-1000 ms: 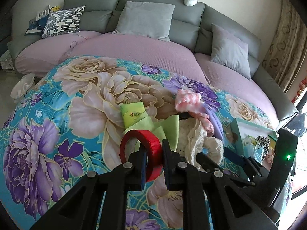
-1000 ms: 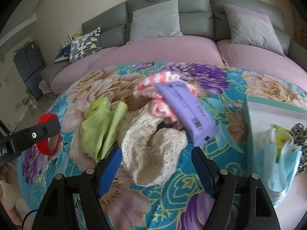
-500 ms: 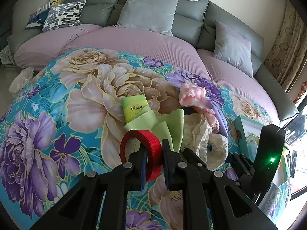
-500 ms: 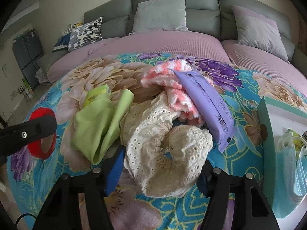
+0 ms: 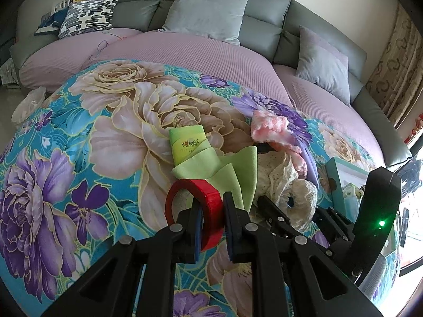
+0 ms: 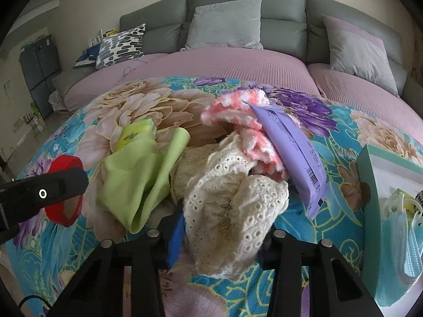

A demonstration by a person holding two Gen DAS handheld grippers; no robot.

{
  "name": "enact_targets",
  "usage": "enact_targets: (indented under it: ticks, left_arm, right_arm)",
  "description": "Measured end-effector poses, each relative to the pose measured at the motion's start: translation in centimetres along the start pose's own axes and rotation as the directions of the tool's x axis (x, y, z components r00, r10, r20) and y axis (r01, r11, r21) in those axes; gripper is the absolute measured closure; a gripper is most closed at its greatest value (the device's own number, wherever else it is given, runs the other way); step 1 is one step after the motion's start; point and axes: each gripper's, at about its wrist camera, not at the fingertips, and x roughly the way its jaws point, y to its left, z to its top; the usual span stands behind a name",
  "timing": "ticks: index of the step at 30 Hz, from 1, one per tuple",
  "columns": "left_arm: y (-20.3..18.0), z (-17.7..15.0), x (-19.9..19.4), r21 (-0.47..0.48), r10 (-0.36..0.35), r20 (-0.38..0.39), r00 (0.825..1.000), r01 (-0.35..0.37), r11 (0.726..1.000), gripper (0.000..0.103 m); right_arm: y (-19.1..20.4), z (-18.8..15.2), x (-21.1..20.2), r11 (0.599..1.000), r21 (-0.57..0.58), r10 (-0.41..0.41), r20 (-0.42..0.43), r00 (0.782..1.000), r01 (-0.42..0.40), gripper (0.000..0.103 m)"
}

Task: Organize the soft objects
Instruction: 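Grasp the cream lace fabric with the right gripper and lift it, then carry the red hair tie and cream lace fabric over the tray with both grippers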

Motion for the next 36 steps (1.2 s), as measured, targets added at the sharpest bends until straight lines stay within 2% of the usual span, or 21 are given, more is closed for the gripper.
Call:
enact_targets:
  ticks: [6, 10, 22, 29, 36]
  left_arm:
    - [-0.1, 0.0, -0.1, 0.001, 0.001, 0.007, 1.0, -0.001, 1.0, 0.088]
    - [-0.2, 0.1, -0.6, -0.005, -0.003, 0.025, 1.0, 0.004, 1.0, 0.088]
    - [-0.6, 1.0, -3.8, -0.028, -0.046, 0.136, 0.99, 0.05, 0.998, 0.088]
    - [-1.4, 1.4, -6.0, -0.003, -0.063, 0.215, 0.975, 0.065, 0.998, 0.088]
    - [-2.6, 1.4, -5.5, 0.027, -0.073, 0.201, 0.977, 0.069, 0.997, 0.088]
  right_arm:
    - [-0.2, 0.1, -0.5, 1.0, 0.014, 0.025, 0.017, 1.0, -0.025, 0.069]
    - [-0.6, 0.3, -1.2, 0.997, 0.037, 0.059, 0.035, 0.998, -0.06, 0.07]
    - [-1.1, 1.4, -5.2, 0.986, 0.076, 0.134, 0.137, 0.981, -0.146, 0.074]
    - [-1.8, 2.3, -9.1, 0.983, 0.081, 0.138, 0.251, 0.958, -0.163, 0.074]
    - [-3.4, 2.3, -9.9, 0.985, 0.113, 0.101, 0.261, 0.96, -0.134, 0.074]
